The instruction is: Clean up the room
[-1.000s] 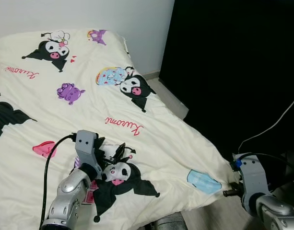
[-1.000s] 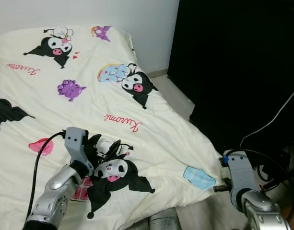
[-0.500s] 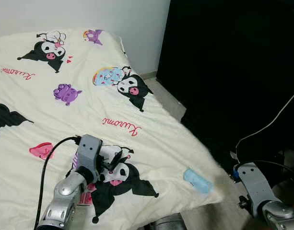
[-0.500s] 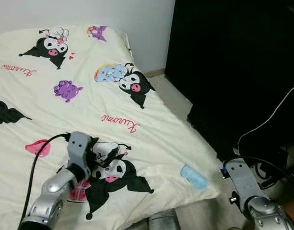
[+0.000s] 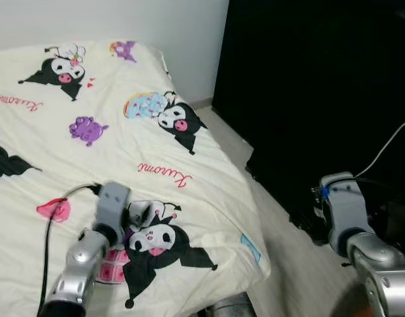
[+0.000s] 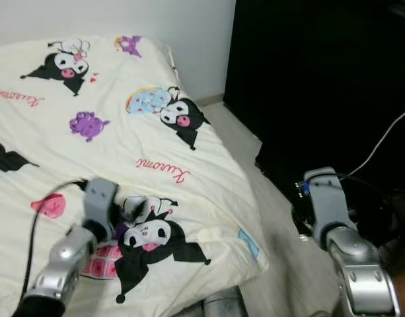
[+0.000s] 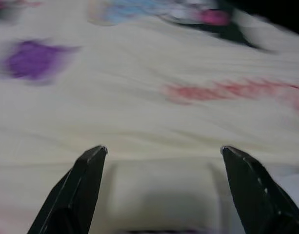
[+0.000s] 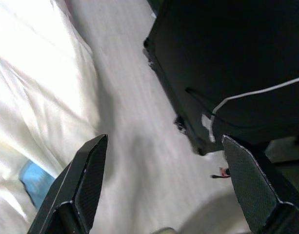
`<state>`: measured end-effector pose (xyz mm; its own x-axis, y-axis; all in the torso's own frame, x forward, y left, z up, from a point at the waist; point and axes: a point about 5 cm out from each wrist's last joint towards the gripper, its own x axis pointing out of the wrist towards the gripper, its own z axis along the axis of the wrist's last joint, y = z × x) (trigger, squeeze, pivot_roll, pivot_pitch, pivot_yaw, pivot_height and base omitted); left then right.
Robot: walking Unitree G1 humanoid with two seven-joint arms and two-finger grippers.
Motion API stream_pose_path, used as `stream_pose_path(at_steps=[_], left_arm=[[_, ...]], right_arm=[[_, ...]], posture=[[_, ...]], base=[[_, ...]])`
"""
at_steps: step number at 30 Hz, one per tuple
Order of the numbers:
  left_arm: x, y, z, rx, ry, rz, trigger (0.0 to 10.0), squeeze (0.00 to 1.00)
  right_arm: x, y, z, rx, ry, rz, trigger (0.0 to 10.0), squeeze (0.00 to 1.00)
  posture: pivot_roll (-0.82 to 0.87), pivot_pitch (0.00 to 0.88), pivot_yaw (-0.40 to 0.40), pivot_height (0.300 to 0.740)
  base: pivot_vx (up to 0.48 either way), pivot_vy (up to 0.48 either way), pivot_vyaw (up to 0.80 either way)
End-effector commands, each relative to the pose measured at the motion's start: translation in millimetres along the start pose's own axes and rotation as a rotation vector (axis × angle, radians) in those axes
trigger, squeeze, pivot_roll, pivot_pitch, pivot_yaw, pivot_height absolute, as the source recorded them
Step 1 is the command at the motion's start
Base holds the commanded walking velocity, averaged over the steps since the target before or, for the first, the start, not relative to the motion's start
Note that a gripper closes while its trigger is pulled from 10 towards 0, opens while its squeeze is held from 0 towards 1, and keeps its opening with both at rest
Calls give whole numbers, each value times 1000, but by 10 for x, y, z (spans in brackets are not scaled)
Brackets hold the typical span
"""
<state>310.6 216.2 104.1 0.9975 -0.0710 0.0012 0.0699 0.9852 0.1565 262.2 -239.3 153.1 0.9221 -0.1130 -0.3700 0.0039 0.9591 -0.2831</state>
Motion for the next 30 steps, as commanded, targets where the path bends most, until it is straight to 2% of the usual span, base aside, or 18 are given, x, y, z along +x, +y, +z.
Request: stream_pose_path(at_steps=[1,3,4,7,8,10,13,15,16,17,19,21,22,23,25,27,28,30], left_arm=[[-69,274,-42,-20,33,162,10000,0],[-138,491,19,-24,21,290,10000,0],[-138,491,19,-24,21,290,10000,0],[-330,765,62,9,39,451,10000,0],[-330,765,62,9,39,451,10000,0],[-520,949,-8,147,171,509,10000,0],[-622,1035,-37,200,232,520,10000,0],[-853,1230,12,284,337,497,10000,0],[-967,1303,58,291,402,450,10000,0],[-967,1303,58,291,402,450,10000,0],[-1106,1348,98,289,501,375,10000,0],[-1331,1303,86,214,631,222,10000,0],[-1331,1303,86,214,631,222,10000,0],[-1401,1272,87,187,672,168,10000,0],[-1602,1199,87,34,762,47,10000,0],[-1727,1098,87,-168,806,-62,10000,0],[-1727,1098,87,-168,806,-62,10000,0],[-1807,1033,60,-309,833,-125,10000,0]], right_arm=[[52,78,-81,20,26,14,10000,0],[102,205,-81,13,29,44,10000,0],[102,205,-81,13,29,44,10000,0],[150,333,-99,-6,34,89,10000,0],[150,333,-99,-6,34,89,10000,0],[176,359,-108,-14,35,99,10000,0],[191,363,-112,-18,34,102,10000,0],[223,332,-134,-27,37,96,10000,0],[239,310,-157,-36,44,90,10000,0],[239,310,-157,-36,44,90,10000,0],[256,291,-185,-46,53,84,10000,0],[274,299,-201,-52,59,86,10000,0],[274,299,-201,-52,59,86,10000,0],[279,302,-203,-55,60,87,10000,0],[296,318,-206,-65,62,98,10000,0],[316,345,-221,-70,65,109,10000,0],[316,345,-221,-70,65,109,10000,0],[332,373,-234,-75,67,115,10000,0]], posture=[[-208,213,-72,580],[-192,216,-75,580],[-192,216,-75,580],[-160,220,-79,580],[-160,220,-79,580],[-148,224,-80,580],[-143,225,-78,580],[-114,238,-78,580],[-93,241,-74,580],[-93,241,-74,580],[-81,243,-71,580],[-69,242,-74,580],[-69,242,-74,580],[-67,243,-73,580],[-55,247,-71,580],[-33,248,-70,580],[-33,248,-70,580],[-26,245,-67,580]], base=[[0,0,0],[0,0,0],[0,0,0],[0,0,0],[0,0,0],[0,0,0],[0,0,0],[0,0,0],[0,0,0],[0,0,0],[0,0,0],[0,0,0],[0,0,0],[0,0,0],[0,0,0],[0,0,0],[0,0,0],[0,0,0]])
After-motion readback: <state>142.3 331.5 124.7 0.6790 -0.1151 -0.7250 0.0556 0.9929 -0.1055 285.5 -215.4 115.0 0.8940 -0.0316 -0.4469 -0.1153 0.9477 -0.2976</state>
